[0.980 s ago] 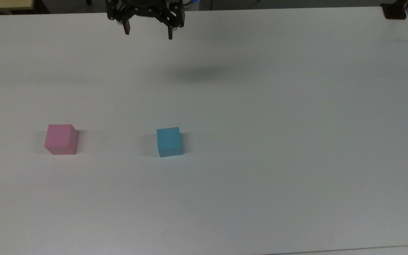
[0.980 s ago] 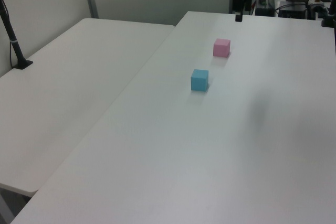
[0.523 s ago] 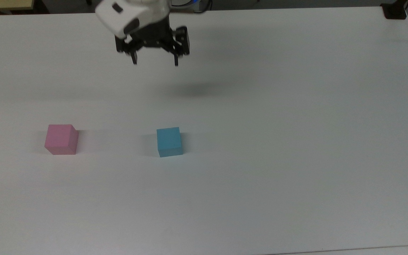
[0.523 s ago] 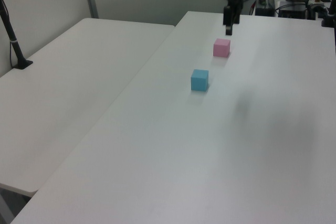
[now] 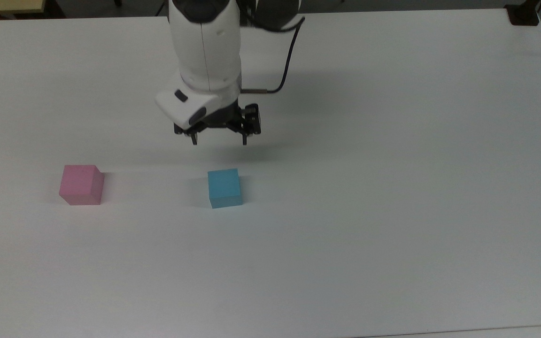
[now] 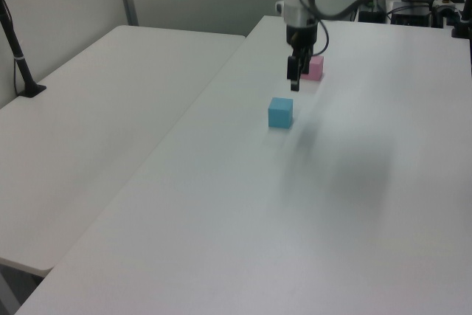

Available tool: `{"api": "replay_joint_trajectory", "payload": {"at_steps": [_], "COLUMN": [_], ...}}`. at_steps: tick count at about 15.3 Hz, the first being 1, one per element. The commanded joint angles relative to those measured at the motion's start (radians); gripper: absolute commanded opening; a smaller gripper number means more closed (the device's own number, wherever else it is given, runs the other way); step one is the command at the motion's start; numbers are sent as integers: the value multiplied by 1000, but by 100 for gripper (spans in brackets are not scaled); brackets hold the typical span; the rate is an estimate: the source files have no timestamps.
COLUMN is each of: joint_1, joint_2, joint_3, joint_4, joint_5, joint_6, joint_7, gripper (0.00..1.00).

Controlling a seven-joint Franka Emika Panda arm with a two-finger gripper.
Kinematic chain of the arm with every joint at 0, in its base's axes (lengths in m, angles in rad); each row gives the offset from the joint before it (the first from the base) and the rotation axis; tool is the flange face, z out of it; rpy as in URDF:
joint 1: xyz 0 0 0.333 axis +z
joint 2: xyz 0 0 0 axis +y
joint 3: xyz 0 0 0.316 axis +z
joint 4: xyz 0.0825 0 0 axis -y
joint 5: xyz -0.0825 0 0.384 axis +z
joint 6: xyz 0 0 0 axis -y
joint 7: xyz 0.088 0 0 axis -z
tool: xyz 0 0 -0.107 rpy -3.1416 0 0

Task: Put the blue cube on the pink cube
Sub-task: 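Lower the open gripper down over the light-blue cube, then close the gripper on the light-blue cube and lift it, then carry the light-blue cube over the pink cube and lower it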

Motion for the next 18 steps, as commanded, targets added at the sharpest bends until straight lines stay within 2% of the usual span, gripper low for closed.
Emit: {"api": "replay_joint_trajectory", "payload": {"at_steps": [1, 7, 9, 11, 12, 13, 14, 18], "joint_1": [8, 29, 29, 29, 29, 26, 25, -44], "joint_2": [91, 177, 186, 188, 186, 185, 180, 136], "joint_3": [-6, -6, -6, -6, -6, -9, -15, -21], "joint_4": [31, 37, 37, 37, 37, 39, 51, 86], "joint_5": [5, -9, -11, -9, -9, -9, -11, -27], "joint_6": [68, 180, 212, 220, 220, 220, 216, 127], "joint_7": [-20, -10, -8, -6, -6, -6, -11, -72], "gripper": [100, 100, 83, 40, 25, 16, 12, 12]}}
